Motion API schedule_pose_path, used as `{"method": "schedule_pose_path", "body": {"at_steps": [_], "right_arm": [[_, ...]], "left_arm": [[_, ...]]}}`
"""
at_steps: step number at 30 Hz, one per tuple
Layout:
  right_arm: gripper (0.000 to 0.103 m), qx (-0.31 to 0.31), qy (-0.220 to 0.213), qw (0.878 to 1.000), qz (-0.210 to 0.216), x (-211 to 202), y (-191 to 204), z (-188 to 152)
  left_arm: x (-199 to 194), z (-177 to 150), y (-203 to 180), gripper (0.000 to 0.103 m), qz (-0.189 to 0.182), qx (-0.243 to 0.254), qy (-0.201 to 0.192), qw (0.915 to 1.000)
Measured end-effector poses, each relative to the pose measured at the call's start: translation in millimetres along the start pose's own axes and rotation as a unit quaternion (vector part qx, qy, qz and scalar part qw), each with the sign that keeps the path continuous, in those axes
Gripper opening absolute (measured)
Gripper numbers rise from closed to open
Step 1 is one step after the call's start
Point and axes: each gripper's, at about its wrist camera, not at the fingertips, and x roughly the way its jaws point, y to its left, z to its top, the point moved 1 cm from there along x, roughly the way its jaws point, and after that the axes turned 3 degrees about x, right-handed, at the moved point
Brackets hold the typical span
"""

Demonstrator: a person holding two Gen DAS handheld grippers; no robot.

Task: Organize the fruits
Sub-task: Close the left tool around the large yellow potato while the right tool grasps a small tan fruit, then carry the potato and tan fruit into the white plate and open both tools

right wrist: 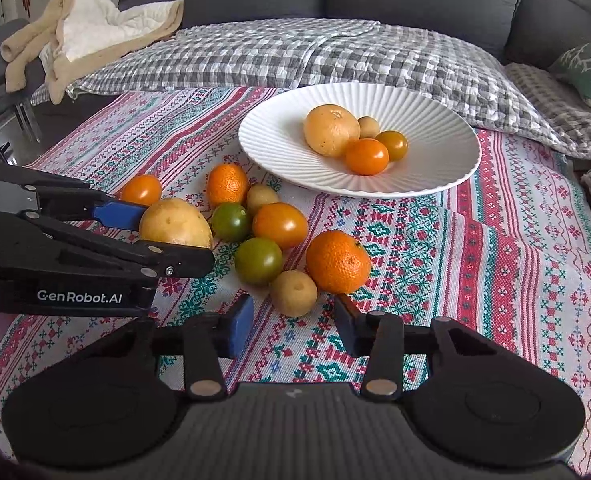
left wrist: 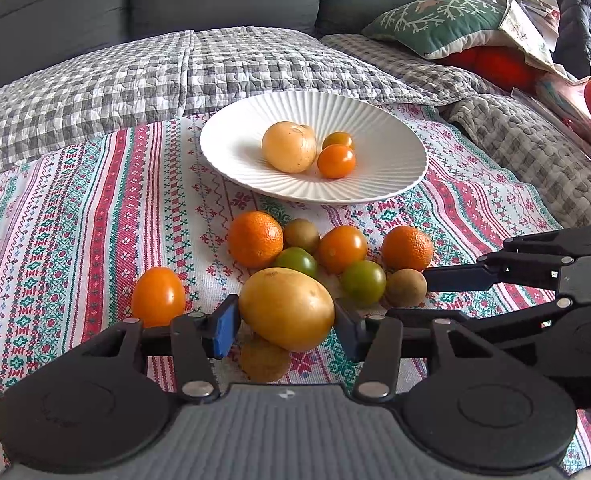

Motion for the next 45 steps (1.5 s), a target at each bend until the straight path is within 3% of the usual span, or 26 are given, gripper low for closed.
{"method": "schedule_pose_path", "body": {"at_steps": [10, 26, 37, 45], "right_arm": [[0.025, -0.01, -0.01, 1.0, 0.003, 0.4, 2.8, 2.8], [0.024, -0.005, -0.015, 1.0, 0.025, -11.6, 2.5, 4.2], [0.024, 0.031, -0.046, 0.998, 0.042, -33.2, -11.7, 16.0], [0.024, 0.063, -0.078, 0.994, 0.035, -41.2, -27.2, 32.4]], "left_arm": [[-5.1, -1.2, 0.8, 0.054, 0.001, 0.004, -0.001, 1.0], [-12.2, -0.5, 1.7, 0.054, -0.004, -0.006, -0.003, 1.0], [-26.6, 8.0, -0.4, 0.054, -0.015, -0.023, -0.033, 0.9991], [-28.0, 32.4, -7.5, 0.054, -0.032, -0.038, -0.057, 0.9971]]}}
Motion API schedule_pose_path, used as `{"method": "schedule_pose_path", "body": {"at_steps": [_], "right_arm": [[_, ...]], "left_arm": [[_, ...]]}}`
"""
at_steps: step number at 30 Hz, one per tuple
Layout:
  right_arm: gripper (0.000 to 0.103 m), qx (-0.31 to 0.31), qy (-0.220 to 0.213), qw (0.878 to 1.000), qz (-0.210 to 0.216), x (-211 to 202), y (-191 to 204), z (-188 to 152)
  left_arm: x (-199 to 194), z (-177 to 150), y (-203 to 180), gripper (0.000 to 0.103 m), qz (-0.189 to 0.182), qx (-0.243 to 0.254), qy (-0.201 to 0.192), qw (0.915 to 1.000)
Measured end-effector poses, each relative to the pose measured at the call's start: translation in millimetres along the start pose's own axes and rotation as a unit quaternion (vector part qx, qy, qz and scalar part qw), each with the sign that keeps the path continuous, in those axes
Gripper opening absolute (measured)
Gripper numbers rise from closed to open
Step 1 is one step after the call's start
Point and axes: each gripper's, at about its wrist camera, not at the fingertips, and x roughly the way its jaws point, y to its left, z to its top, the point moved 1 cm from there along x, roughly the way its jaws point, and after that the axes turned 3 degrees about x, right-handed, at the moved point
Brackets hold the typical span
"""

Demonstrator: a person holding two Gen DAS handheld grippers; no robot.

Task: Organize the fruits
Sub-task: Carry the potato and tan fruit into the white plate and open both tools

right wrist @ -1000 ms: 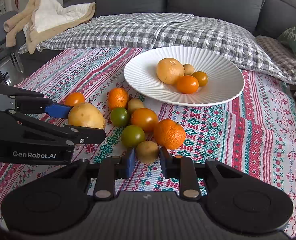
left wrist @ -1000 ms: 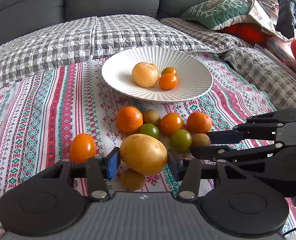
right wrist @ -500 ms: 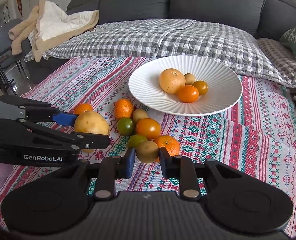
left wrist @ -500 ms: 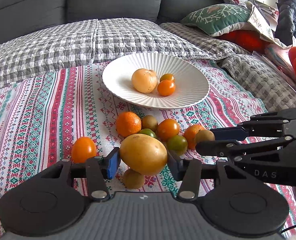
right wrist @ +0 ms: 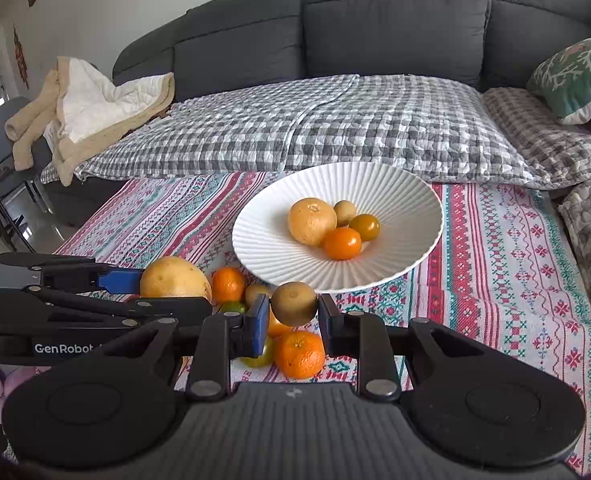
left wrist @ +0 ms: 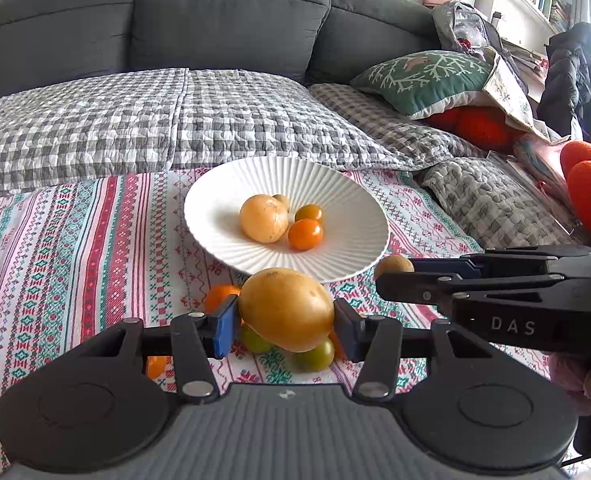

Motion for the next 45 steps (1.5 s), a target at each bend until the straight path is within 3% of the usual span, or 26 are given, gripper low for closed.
{"method": "schedule_pose_path", "body": {"at_steps": [13, 23, 31, 45], "right_arm": [[0.024, 0.014, -0.012, 1.0, -0.019, 22.8, -36.6, 28.2], [0.024, -0.036, 0.027, 0.998, -0.035, 51.1, -47.3, 33.4], [0.024, -0.072, 0.039, 0.996, -0.035, 64.2, -46.4, 33.9], [0.025, -0.062, 0.037, 0.997, -0.028, 65.8, -54.0, 37.1]], "left_arm": [[48.3, 28.2, -3.2, 0.054, 0.005, 0.005, 0.026, 0.9996], [81.1, 45.1, -7.7, 0.054, 0.011, 0.032, 0.062, 0.9975], [94.5, 52.3, -11.1, 0.054, 0.012, 0.052, 0.073, 0.9959], [101.5, 57.0, -13.9, 0.054, 0.01, 0.064, 0.081, 0.9946]]}}
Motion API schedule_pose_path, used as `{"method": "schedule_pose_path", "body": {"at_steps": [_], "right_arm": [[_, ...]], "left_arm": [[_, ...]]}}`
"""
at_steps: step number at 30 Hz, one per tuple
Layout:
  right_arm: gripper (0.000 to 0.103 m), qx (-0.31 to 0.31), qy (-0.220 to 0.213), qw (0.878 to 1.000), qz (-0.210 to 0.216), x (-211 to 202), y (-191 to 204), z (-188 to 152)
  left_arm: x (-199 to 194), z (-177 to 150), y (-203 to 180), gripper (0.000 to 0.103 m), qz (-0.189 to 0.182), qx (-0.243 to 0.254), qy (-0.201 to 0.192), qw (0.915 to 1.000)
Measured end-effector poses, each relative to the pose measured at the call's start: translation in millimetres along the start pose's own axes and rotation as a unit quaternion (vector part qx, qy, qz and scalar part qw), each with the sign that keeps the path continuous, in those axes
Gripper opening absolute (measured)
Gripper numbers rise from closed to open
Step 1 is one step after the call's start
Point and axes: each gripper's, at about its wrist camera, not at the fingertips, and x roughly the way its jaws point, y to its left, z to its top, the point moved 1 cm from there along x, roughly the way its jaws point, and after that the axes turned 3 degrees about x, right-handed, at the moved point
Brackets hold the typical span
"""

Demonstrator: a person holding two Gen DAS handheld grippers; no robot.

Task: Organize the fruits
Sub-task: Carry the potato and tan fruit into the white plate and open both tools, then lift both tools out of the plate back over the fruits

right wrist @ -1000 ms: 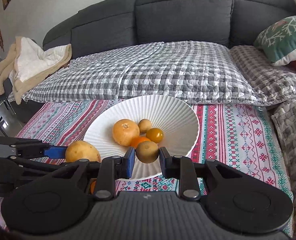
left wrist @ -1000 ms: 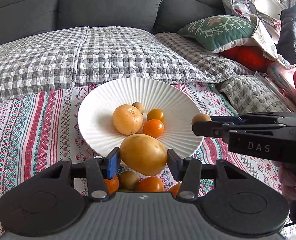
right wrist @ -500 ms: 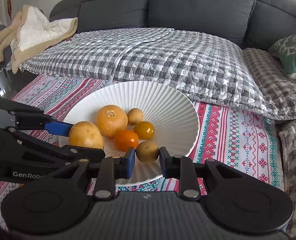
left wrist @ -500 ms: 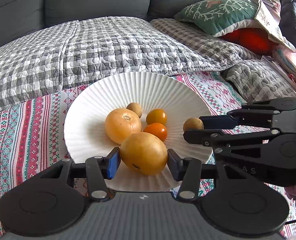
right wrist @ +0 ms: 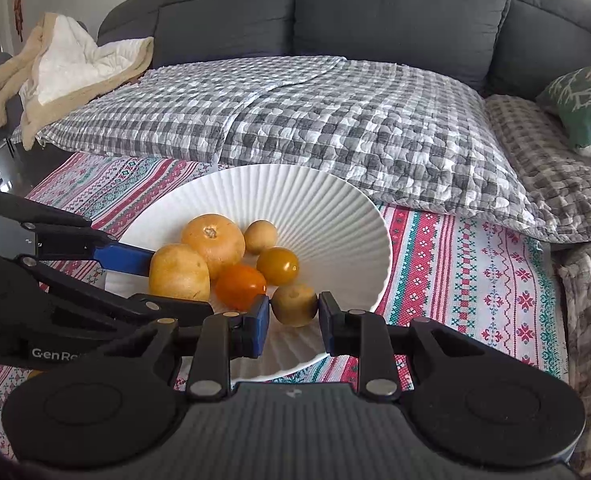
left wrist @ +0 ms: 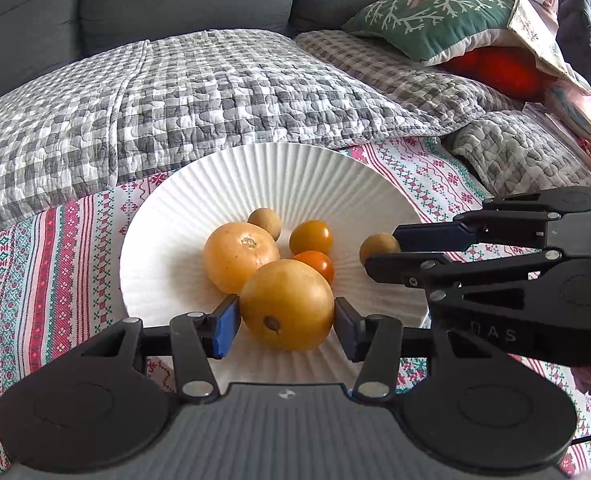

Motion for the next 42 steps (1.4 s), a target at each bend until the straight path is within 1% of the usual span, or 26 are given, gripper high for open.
{"method": "schedule_pose_path", "body": {"at_steps": [3, 5, 7, 8, 10, 12, 13, 18, 19, 21, 25, 32, 42], "right_arm": [[0.025, 0.003, 0.0, 1.0, 0.001, -1.8, -0.5, 0.4], [0.025, 0.004, 0.0, 1.0, -0.001, -3.1, -1.0, 0.5], [0.027, 0.006, 0.0, 1.0, -0.003, -5.3, -2.1, 0.6], [0.03, 0.008, -0.001, 1.0, -0.005, -7.0, -2.7, 0.6], [0.034, 0.013, -0.004, 1.0, -0.009, -11.0, -4.9, 1.4], [0.039, 0.02, -0.005, 1.0, -0.01, -15.5, -7.4, 2.7], [0.04, 0.023, -0.006, 1.0, -0.011, -17.7, -8.0, 3.5], [0.054, 0.036, -0.014, 0.999, -0.015, -31.9, -8.5, 5.9], [0.055, 0.04, -0.016, 0.999, -0.015, -34.8, -8.8, 5.6], [0.062, 0.047, -0.015, 0.999, -0.017, -39.8, -8.8, 4.3], [0.069, 0.048, -0.009, 0.998, -0.025, -47.6, -6.0, 0.3], [0.081, 0.058, -0.003, 0.998, -0.035, -62.0, -1.2, -7.3], [0.09, 0.069, 0.017, 0.997, -0.043, -74.5, 10.4, -23.3]], "left_arm": [[-1.6, -0.2, -0.8, 0.056, -0.005, 0.0, 0.0, 1.0], [-3.2, -0.7, -1.3, 0.058, -0.005, 0.003, 0.0, 1.0], [-5.1, -1.2, -1.6, 0.063, -0.005, 0.004, -0.001, 1.0], [-7.2, -1.6, -1.9, 0.064, -0.005, 0.004, -0.002, 1.0], [-10.9, -2.0, -2.5, 0.071, -0.006, 0.003, -0.004, 1.0], [-15.1, -2.7, -4.1, 0.075, -0.006, 0.005, -0.006, 1.0], [-17.9, -3.2, -5.7, 0.077, -0.005, 0.008, -0.007, 0.9999], [-33.2, -6.1, -14.1, 0.085, 0.002, 0.024, -0.014, 0.9996], [-36.0, -6.8, -15.4, 0.086, 0.003, 0.025, -0.014, 0.9996], [-42.2, -8.4, -18.6, 0.088, 0.007, 0.026, -0.01, 0.9996], [-54.8, -12.8, -22.7, 0.093, 0.011, 0.025, -0.008, 0.9996], [-72.8, -23.7, -23.8, 0.099, 0.019, 0.015, -0.002, 0.9997], [-88.4, -47.6, -16.2, 0.102, 0.028, -0.02, 0.013, 0.9993]]}}
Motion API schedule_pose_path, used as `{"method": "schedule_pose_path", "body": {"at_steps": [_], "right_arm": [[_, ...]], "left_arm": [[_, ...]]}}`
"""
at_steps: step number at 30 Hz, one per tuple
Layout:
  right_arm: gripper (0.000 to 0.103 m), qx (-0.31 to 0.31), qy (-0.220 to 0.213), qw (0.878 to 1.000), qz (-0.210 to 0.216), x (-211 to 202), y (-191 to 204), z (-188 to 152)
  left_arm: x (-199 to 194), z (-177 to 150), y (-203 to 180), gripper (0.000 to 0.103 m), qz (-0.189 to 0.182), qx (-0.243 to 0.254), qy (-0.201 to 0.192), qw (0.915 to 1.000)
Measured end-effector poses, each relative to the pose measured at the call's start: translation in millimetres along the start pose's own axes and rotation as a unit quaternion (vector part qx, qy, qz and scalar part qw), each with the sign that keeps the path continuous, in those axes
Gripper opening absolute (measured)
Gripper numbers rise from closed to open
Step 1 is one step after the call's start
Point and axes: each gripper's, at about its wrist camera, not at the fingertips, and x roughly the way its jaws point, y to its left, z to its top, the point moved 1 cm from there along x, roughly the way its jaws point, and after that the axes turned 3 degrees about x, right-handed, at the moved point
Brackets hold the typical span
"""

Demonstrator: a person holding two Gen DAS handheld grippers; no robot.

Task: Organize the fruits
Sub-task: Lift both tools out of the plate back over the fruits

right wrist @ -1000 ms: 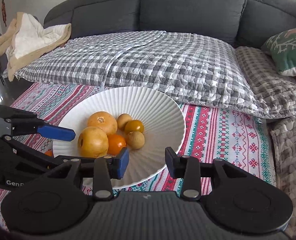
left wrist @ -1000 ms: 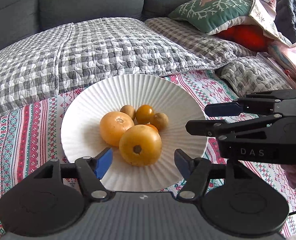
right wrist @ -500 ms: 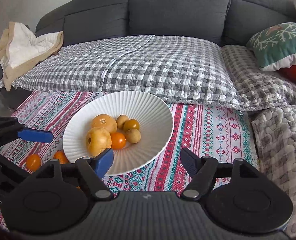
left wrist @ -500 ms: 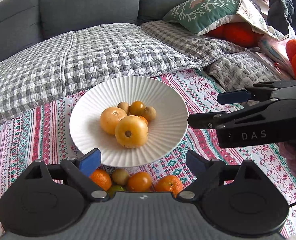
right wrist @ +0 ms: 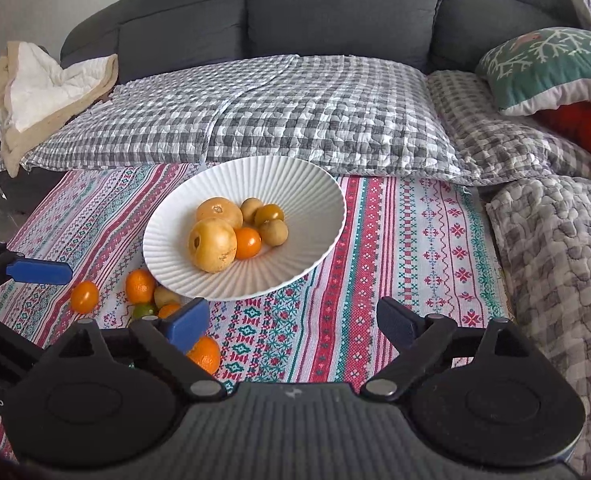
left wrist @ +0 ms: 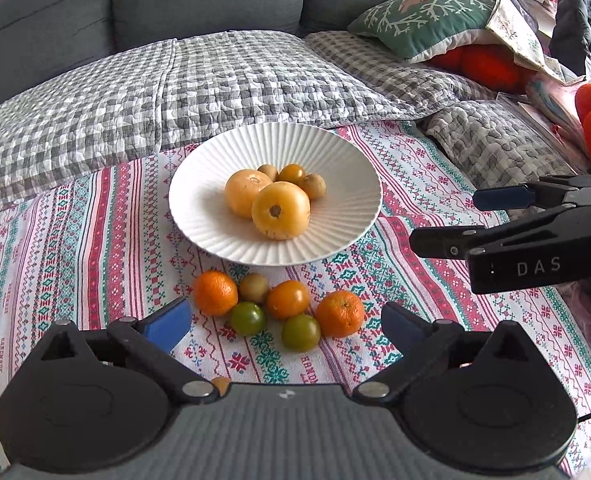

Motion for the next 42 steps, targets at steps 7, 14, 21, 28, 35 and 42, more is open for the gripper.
{"method": "schedule_pose_path", "body": {"at_steps": [7, 14, 21, 28, 35, 42], "right_arm": [[0.096, -0.018, 0.015, 1.0, -0.007, -1.2, 10.6, -14.1], [0.1, -0.027, 0.026, 0.999, -0.001, 3.1, 12.5, -28.2], [0.101, -0.04, 0.051, 0.998, -0.014, 14.9, 14.0, -40.3], [0.102, -0.059, 0.06, 0.996, -0.016, 20.4, 22.0, -50.1], [0.102, -0.088, 0.066, 0.994, -0.015, 32.4, 31.7, -64.9], [0.102, -0.096, 0.051, 0.994, -0.01, 36.3, 32.6, -70.4]], "left_arm": [[-2.4, -21.4, 10.9, 0.103, 0.01, -0.026, 0.011, 0.9996], [-4.0, -45.6, 19.6, 0.103, 0.058, 0.005, 0.006, 0.9983], [-7.8, -54.9, 35.3, 0.103, 0.07, -0.001, 0.013, 0.9974], [-1.3, -70.7, 48.8, 0.103, 0.072, 0.013, 0.024, 0.997], [8.0, -81.9, 45.1, 0.102, 0.035, 0.029, 0.016, 0.9988], [20.0, -92.7, 36.5, 0.102, 0.008, 0.046, 0.017, 0.9988]]}}
